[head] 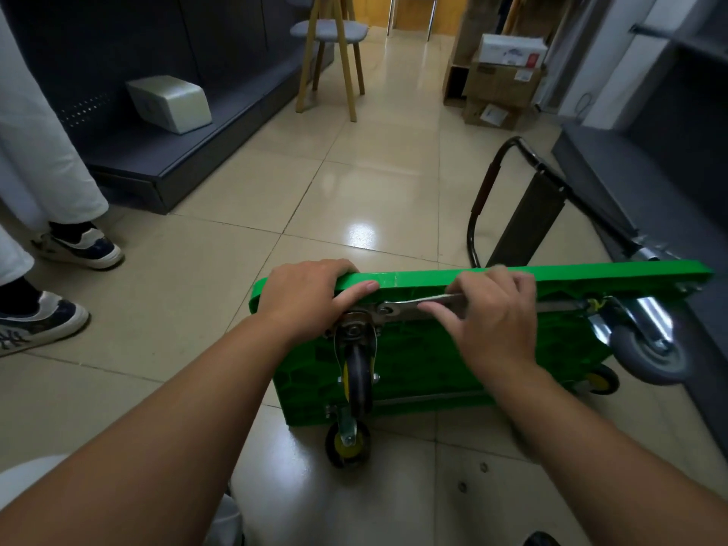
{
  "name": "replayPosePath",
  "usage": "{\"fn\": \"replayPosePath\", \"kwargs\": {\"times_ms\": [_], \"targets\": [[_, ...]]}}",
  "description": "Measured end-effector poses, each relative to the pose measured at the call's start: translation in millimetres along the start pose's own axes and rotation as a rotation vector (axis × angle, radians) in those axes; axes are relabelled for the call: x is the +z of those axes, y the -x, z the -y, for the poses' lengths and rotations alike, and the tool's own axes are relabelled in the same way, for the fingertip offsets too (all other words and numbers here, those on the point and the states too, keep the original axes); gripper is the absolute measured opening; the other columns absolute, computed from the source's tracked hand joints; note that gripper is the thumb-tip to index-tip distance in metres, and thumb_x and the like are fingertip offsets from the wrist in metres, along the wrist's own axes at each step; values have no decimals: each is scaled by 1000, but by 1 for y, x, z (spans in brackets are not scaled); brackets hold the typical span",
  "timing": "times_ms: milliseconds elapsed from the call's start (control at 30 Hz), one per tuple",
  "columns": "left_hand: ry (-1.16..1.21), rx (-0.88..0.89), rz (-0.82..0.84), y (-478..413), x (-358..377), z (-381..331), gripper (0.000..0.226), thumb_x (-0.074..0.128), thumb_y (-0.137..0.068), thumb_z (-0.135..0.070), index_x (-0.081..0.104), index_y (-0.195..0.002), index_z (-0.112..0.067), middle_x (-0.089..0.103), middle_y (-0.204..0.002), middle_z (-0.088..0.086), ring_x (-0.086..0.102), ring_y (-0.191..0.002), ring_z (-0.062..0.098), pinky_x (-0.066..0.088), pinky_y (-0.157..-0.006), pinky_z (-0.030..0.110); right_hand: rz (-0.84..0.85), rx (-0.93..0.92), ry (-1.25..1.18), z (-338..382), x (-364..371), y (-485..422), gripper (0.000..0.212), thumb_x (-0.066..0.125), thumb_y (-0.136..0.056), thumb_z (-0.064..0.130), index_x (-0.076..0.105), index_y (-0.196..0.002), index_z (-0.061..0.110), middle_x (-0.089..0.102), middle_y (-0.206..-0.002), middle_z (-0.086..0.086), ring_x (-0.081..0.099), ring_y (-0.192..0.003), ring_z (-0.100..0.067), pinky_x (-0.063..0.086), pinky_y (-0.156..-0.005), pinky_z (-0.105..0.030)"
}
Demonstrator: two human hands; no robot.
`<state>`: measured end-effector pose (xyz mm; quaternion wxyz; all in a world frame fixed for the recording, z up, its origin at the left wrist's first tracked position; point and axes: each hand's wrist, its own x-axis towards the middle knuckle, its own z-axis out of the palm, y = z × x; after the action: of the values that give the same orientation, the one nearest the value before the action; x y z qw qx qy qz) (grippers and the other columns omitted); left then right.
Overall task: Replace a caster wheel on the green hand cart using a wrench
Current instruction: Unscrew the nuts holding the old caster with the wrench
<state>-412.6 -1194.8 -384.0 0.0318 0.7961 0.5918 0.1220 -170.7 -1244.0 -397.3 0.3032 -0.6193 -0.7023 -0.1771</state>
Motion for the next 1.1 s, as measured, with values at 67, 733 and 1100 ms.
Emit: {"fn": "replayPosePath", "kwargs": {"times_ms": [67,733,1100], "targets": [[17,0,2,1,0,0,60,27,-91,-79,63,-119,-40,69,-94,-11,62,-85,15,33,-62,33,9,-225,136,5,-12,-20,42,80,-73,53,61,-78,15,63,-74,-2,54,-77,-25,37,-82,-41],[83,-10,29,-2,1,2,58,33,-90,-81,62,-117,-38,72,-103,-9,65,-95,18,42,-71,33,155,894,-758,22,-4,62,32,84,-74,42,67,-77,15,69,-75,-1,66,-75,-23,51,-64,-27],[48,1,15,-2,2,2,61,31,-90,-81,63,-118,-38,71,-101,-9,64,-91,16,39,-68,33,89,1209,-1068,55,43,97,27,83,-80,26,66,-81,5,67,-73,-3,60,-63,-7,46,-57,-13]]}}
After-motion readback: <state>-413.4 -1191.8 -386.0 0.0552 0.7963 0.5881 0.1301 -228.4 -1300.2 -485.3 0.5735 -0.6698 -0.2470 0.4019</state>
